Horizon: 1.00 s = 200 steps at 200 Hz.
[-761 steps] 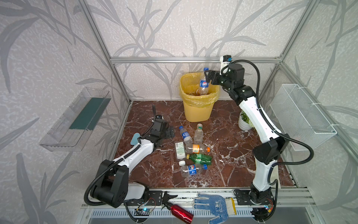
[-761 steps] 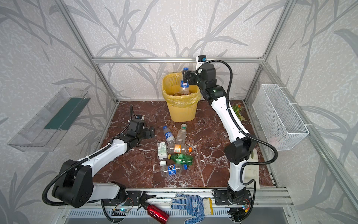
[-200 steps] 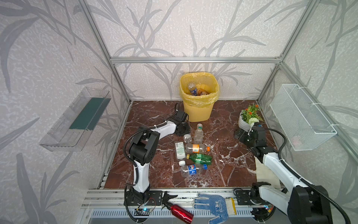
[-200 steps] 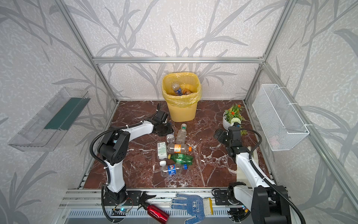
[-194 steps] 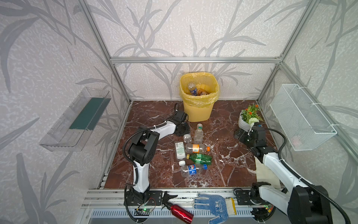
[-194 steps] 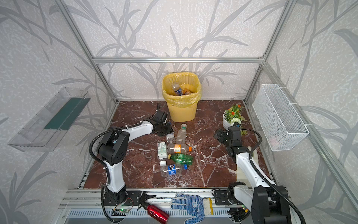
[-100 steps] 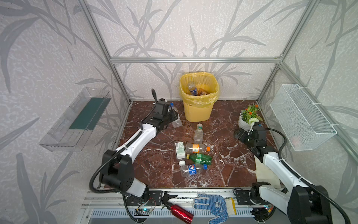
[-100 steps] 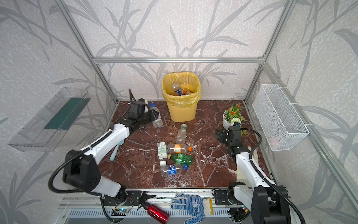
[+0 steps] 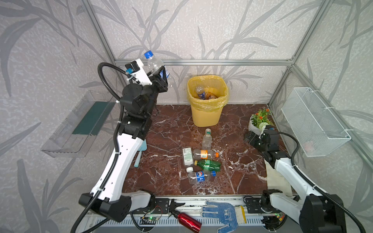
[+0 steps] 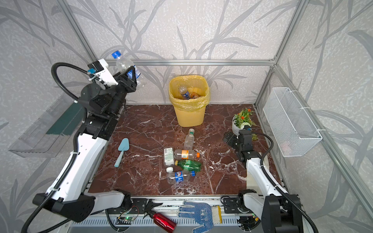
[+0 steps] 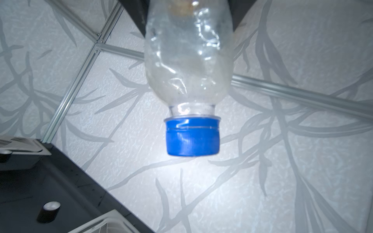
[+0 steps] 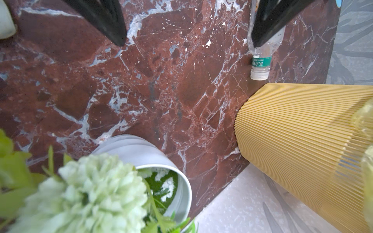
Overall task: Throw the plastic bottles in the bin
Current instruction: 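Carry the Pepsi bottle over the yellow bin and open the left gripper, then grasp the green-labelled white-capped bottle with the right gripper while the left arm withdraws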
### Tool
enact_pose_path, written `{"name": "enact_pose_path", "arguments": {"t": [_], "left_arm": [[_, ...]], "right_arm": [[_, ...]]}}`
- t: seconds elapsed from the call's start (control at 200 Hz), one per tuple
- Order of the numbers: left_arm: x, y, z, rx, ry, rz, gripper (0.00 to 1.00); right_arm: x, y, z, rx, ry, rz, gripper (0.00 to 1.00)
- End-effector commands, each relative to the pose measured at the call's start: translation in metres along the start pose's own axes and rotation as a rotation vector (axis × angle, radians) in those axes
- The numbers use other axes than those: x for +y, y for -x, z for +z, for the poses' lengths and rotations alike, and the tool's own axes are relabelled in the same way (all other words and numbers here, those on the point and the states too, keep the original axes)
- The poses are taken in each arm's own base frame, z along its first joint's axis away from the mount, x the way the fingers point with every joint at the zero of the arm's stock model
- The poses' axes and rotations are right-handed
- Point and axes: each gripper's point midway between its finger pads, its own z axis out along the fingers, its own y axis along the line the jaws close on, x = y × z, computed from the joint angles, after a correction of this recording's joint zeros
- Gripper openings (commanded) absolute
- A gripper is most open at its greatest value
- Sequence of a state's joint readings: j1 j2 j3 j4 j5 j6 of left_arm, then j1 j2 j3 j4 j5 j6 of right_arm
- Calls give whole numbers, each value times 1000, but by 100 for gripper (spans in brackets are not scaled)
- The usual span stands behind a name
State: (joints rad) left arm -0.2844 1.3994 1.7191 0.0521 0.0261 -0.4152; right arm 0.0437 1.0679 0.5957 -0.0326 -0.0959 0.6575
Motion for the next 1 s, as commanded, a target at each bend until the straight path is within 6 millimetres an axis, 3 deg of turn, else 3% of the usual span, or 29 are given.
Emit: {"name": "enact_pose_path", "arguments": {"t": [0.0, 0.005, 0.01, 0.02, 0.025, 0.03, 0.05, 0.1, 0.19, 0.27, 0.35, 0.41, 0.525, 0.735, 0.925, 0.995], "left_arm": [[-17, -111, 60, 326, -101, -43, 51], [-17, -123, 62, 356, -101, -45, 52], [-21, -115, 65, 343, -112, -44, 52], [-22, -131, 67, 389, -113, -46, 53], [-25, -127, 70, 385, -120, -45, 53], [-24, -137, 71, 410, -118, -45, 54], [-32, -145, 76, 445, -134, -46, 55], [-52, -150, 84, 491, -180, -42, 64], [-88, -110, 79, 407, -256, 29, 98], [-108, -67, 61, 273, -302, 89, 99], [-112, -36, 37, 120, -318, 99, 99], [-101, -28, 22, 38, -284, 95, 99], [-78, -43, 10, 65, -199, 136, 99], [-49, -98, -6, 198, -137, 168, 99], [12, -163, -37, 359, 43, 257, 99], [37, -175, -51, 394, 143, 289, 99]], "right_arm": [[18, 18, -11, -43, 52, 11, 96], [18, 18, -11, -42, 54, 12, 96], [19, 18, -12, -41, 56, 13, 96], [20, 18, -11, -35, 61, 17, 96], [20, 17, -11, -33, 61, 18, 96], [20, 17, -11, -31, 63, 17, 96], [22, 17, -11, -21, 69, 16, 96], [28, 17, -13, 6, 82, 9, 95], [29, 19, -21, 17, 63, -14, 96], [24, 23, -29, -23, 39, -14, 96], [22, 24, -32, -46, 43, 0, 96], [24, 21, -30, -30, 54, 9, 96], [32, 15, -20, 18, 75, 22, 95], [55, -1, -6, 56, 81, 7, 95], [89, -35, 19, 129, 62, -39, 95], [102, -50, 31, 172, 48, -71, 96]]}}
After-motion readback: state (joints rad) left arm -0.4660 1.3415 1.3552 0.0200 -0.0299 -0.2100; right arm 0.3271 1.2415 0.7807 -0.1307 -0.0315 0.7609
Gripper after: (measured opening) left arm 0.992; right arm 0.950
